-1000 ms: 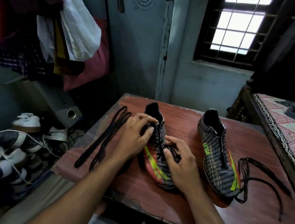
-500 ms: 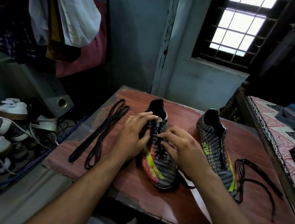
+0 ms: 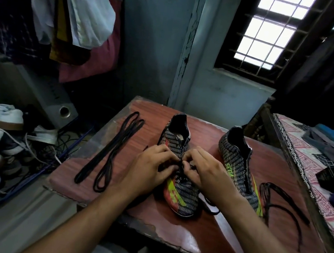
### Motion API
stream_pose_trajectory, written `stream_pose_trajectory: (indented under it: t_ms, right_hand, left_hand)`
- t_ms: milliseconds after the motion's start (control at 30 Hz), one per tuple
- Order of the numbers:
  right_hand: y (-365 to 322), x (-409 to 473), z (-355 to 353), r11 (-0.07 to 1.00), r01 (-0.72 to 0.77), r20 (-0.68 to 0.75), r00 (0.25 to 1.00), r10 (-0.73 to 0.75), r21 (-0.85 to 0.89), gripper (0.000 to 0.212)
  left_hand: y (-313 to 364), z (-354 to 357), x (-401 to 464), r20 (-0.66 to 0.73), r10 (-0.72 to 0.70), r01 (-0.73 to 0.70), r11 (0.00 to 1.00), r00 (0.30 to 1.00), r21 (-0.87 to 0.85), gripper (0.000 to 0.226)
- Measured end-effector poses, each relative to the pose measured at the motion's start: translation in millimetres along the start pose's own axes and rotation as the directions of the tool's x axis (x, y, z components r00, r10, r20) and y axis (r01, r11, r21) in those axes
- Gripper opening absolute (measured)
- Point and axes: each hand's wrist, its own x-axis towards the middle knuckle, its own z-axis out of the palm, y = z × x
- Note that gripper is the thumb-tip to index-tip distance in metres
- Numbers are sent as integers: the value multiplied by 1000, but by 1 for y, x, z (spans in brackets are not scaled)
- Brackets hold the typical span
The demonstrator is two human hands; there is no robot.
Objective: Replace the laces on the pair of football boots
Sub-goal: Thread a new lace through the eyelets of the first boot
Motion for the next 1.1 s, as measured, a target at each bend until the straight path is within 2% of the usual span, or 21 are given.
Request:
stream_pose_trajectory:
  t_ms: [67,167,333,500,633,833,967,1100]
  right_hand:
    - [0,2,0,1000,15,7,1000,-15,11,9]
    - [2,6,0,998,64,4,998,-64,-25,6]
    - [9,9,-2,993,119,36,992,-119,-6,16]
    - [5,3,-5,992,123,20,992,-123,13,12]
    - [3,2,-2,994,105,-7,994,-105,-15,6]
    - [3,0,1,993,111,-48,992,-114,-50,8]
    - [8,-2,6,986,136,-21,990,-139,-96,23]
    - [15,-9,6,995,95,-28,995,-96,-24,21]
  left_hand:
    - [-1,-3,2,24,-49,50,996,999,-68,16]
    - [2,-2,6,67,-72,76,994,995,-72,17]
    - [1,-6,8,148,-111,131,982,983,-135,24]
    - [-3,-8,8,175,-107,140,973,979,-183,12]
    - [-2,-6,7,155,-107,136,971,982,-198,15]
    - [0,-6,7,106,-109,129,970,988,-204,14]
    - [0,-5,7,107,-101,120,973,989,-195,14]
    - [2,-8,7,101,-63,80,982,993,-171,18]
